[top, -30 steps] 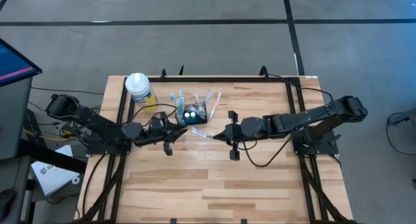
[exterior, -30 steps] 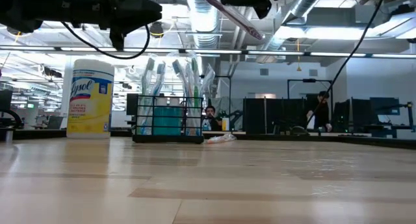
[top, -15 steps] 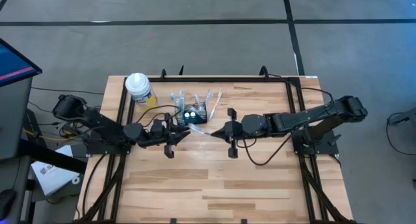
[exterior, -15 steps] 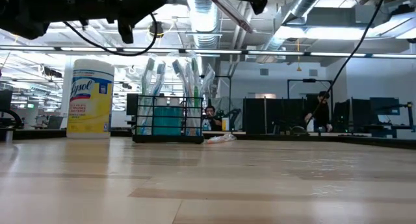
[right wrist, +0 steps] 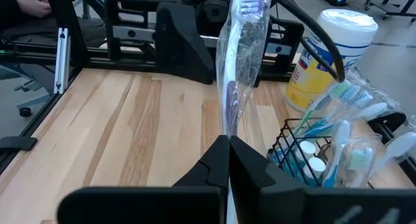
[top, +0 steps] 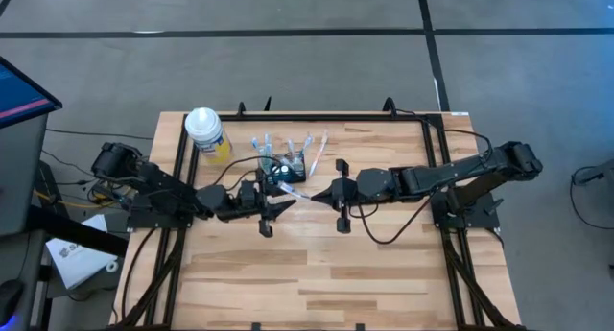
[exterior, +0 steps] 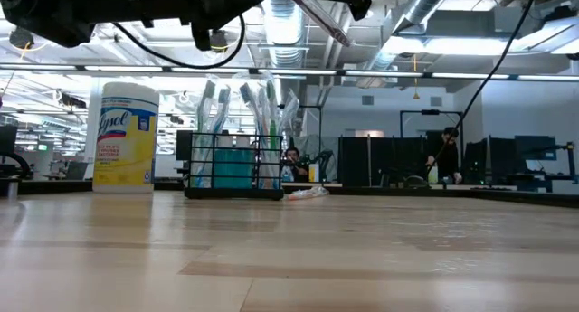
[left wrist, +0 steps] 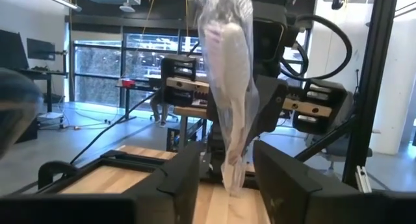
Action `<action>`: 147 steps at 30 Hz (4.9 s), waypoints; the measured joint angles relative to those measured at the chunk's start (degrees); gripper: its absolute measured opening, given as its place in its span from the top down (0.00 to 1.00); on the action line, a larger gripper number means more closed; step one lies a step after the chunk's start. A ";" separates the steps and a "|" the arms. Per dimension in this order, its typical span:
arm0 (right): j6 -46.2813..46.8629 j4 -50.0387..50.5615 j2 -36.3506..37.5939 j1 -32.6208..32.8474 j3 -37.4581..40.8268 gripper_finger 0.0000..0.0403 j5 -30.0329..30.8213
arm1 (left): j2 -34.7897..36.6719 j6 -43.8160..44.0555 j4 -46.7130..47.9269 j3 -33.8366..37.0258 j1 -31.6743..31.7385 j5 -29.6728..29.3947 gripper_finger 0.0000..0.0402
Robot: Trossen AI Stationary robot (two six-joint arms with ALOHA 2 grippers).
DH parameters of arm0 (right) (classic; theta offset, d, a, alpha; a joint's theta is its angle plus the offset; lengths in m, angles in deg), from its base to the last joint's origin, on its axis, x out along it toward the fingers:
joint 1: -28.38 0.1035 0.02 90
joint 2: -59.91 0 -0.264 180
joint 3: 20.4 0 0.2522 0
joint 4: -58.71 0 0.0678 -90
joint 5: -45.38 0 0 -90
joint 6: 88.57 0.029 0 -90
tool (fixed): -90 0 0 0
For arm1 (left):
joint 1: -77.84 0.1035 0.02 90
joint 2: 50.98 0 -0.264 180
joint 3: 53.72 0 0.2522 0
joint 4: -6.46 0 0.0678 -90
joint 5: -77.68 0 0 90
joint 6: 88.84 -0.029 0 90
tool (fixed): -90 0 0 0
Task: Pick & Place toothbrushing station
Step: Put the purple toothbrush into the mesh organizer
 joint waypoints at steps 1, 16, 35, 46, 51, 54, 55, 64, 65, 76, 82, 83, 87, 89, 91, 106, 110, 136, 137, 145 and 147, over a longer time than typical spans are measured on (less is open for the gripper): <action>0.00 0.00 0.00 0.00 0.00 1.00 0.00 | 0.00 0.00 -0.08 -0.09 0.00 0.01 0.64; -0.02 -1.37 -0.28 0.04 0.02 1.00 0.04 | 0.03 0.38 -3.73 -0.27 0.43 1.46 0.48; -0.17 -1.43 -0.28 0.01 0.02 1.00 0.09 | -4.35 1.47 -4.25 -4.77 1.88 1.44 0.57; -0.16 -1.46 -0.26 -0.46 0.02 1.00 0.24 | -4.33 1.36 -4.59 -4.77 1.81 1.44 0.76; -0.15 -1.46 -0.26 -0.93 0.02 1.00 0.26 | -4.31 1.35 -4.60 -4.77 1.81 1.44 0.89; -0.15 -1.34 -0.26 -1.10 0.02 1.00 0.26 | -4.31 1.32 -4.59 -4.77 1.81 1.42 0.97; -0.15 -1.33 -0.24 -1.10 0.02 1.00 0.26 | -4.29 1.32 -4.61 -4.77 1.81 1.42 0.97; 0.46 -1.15 -0.22 -1.12 0.02 0.99 0.17 | -4.28 1.50 -4.36 -4.77 1.77 1.42 0.98; 0.46 -1.06 -0.22 -1.12 0.02 0.98 0.15 | -4.26 1.50 -4.24 -4.77 1.77 1.42 0.98; 1.24 2.26 -0.22 -3.31 0.02 0.73 -0.02 | -4.26 1.52 -2.31 -4.75 1.77 -0.04 0.98; 1.99 4.12 -0.20 -3.41 0.02 0.67 0.13 | -0.12 2.17 6.79 -4.70 1.73 -2.76 0.98; 1.99 4.68 -0.20 -3.39 0.02 0.67 0.12 | 1.41 2.85 10.03 -4.70 1.73 -3.32 0.98; 3.29 5.74 -0.20 -3.37 0.02 0.67 0.11 | 8.76 7.50 24.10 -4.70 1.75 -4.01 0.98; 3.49 5.68 -0.20 -3.39 0.02 0.68 0.11 | 11.58 9.91 30.72 -4.70 1.72 -4.96 0.98; 3.50 5.73 -0.20 -3.39 0.02 0.69 0.12 | 13.68 12.35 36.40 -4.70 1.40 -6.81 0.98; 3.52 6.99 -0.20 -3.37 0.02 0.70 0.11 | 22.03 18.48 53.84 -4.70 0.19 -14.44 0.98; 3.52 6.97 -0.20 -3.35 0.02 0.70 0.11 | 23.54 20.04 56.35 -4.70 1.40 -14.52 0.98; 3.52 7.29 -0.22 -3.35 0.02 0.70 0.11 | 26.64 24.21 83.01 -16.13 11.99 -9.47 0.98; 3.53 7.42 -0.22 -3.35 0.02 0.70 0.11 | 26.65 24.21 83.13 -16.49 12.23 -9.59 0.98; 3.54 7.74 -0.22 -3.35 0.02 0.70 0.11 | 26.64 24.23 88.41 -18.12 14.41 -9.56 0.98; 3.54 7.76 -0.22 -3.35 0.02 0.70 0.11 | 26.64 24.23 88.70 -18.12 14.81 -9.58 0.98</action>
